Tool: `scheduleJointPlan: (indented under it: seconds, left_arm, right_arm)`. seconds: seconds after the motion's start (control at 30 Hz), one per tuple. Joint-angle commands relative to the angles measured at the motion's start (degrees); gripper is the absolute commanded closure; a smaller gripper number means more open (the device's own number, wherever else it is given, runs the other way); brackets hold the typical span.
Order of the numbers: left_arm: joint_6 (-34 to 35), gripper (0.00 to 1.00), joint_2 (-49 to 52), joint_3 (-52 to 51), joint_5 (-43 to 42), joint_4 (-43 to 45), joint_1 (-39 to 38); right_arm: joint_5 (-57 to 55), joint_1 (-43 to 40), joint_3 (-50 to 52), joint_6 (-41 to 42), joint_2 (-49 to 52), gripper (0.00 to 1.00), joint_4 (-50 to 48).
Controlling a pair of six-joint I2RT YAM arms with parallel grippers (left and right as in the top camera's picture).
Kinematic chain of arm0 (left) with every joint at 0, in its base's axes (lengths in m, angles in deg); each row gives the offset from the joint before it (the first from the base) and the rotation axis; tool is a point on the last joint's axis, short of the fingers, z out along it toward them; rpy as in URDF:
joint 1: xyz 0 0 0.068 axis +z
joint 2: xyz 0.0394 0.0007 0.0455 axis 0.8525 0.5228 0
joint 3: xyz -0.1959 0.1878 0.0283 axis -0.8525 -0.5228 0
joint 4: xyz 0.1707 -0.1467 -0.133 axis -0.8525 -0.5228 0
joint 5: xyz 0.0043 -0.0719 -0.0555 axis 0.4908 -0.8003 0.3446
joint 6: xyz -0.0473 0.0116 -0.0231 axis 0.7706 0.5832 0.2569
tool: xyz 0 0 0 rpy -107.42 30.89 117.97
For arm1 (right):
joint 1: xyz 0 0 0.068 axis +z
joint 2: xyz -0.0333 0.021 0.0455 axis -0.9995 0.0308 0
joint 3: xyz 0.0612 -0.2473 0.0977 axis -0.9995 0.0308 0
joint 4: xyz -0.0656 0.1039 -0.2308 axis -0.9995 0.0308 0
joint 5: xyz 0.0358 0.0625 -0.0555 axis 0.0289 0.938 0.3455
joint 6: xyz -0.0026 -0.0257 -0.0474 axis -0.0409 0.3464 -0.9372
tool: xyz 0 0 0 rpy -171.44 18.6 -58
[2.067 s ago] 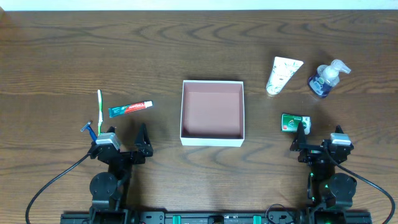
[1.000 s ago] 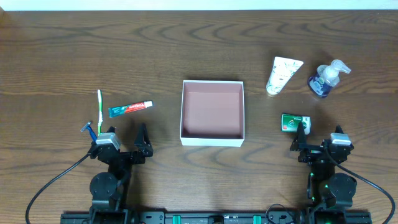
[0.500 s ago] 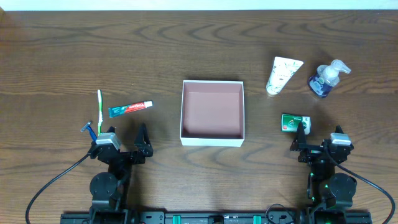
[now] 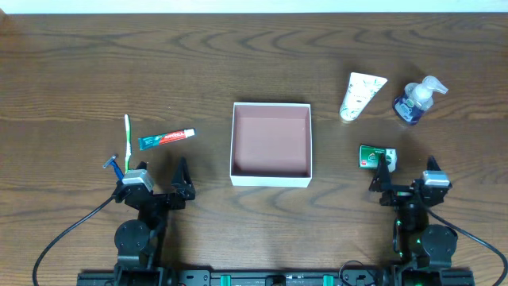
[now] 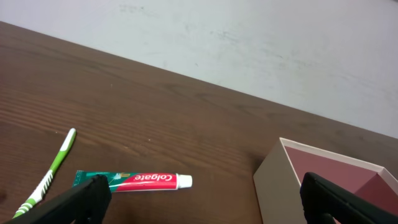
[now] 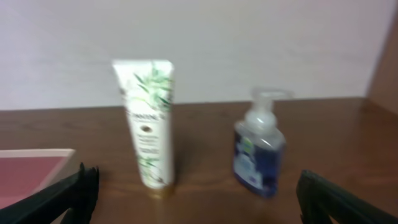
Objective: Pack container
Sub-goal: 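Reach the right gripper to the white Pantene tube and grasp it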
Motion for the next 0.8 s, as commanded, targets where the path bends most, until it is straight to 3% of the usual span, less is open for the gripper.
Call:
scheduleJointPlan:
  seconds: [0.0,0.17,0.33,0.43,0.7,0.77]
  left_arm:
    - [-0.5,0.02,0.2,-0.9,0.0,-2.1,0.3]
    - [-0.5,0.02,0.2,-0.9,0.0,-2.1,0.3]
    - [-0.5,0.02,0.2,-0.9,0.0,-2.1,0.3]
    - [-0.5,0.02,0.2,-0.9,0.0,-2.1,0.3]
    - [-0.5,0.02,0.2,-0.9,0.0,-2.1,0.3]
    - [-0.5,0.02,0.2,-0.9,0.0,-2.1,0.3]
  right_arm:
    - [6.9,-0.5,0.0,0.1,-0.1,0.01,-1.4]
    - [9.0,-0.5,-5.5,0.0,1.9,0.01,-0.1]
    - [10.5,-0.5,-19.9,-0.4,14.8,0.01,4.5]
    - [15.1,-0.5,-33.1,-1.8,27.4,0.01,10.5]
    - [28.0,-0.5,-76.7,-6.4,58.9,0.01,41.7]
    - [30.7,-0.5,-84.3,-6.9,64.1,0.01,45.8]
